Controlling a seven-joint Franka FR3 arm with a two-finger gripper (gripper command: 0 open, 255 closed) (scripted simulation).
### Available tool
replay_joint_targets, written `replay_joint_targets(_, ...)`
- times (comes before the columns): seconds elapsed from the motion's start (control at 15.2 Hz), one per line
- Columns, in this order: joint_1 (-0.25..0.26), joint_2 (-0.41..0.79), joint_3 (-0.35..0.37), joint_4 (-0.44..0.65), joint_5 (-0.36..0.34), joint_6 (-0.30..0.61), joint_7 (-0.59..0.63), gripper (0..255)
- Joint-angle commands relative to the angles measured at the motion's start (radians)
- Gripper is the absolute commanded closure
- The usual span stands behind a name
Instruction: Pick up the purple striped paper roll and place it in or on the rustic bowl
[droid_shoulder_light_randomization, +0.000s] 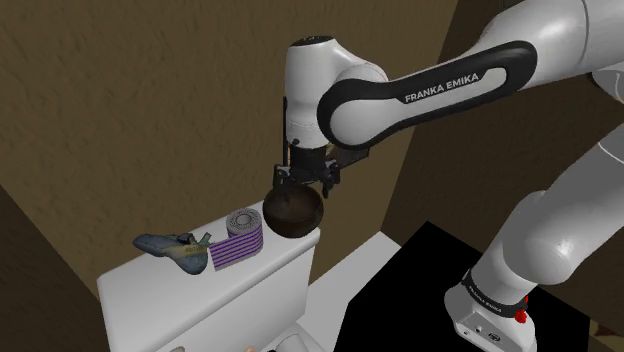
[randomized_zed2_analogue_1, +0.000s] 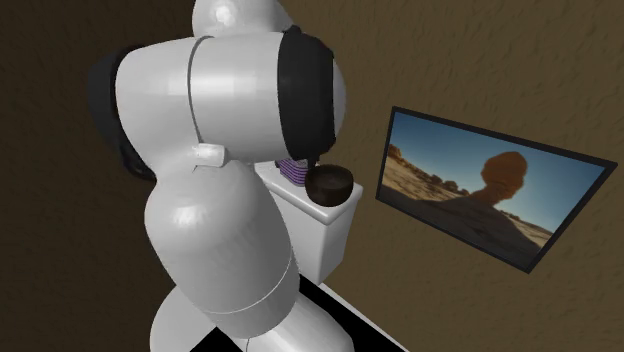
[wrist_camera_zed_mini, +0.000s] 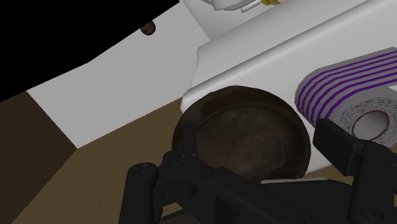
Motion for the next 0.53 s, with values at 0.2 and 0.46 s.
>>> replay_joint_targets(0.2, 0.020, 0.230, 0.059, 0.155, -0.117, 0.039, 0.204, 0)
replay_joint_targets(0.46, 0.078, 0.411, 0.059, 0.299, -0.220, 0.042, 0.346, 0)
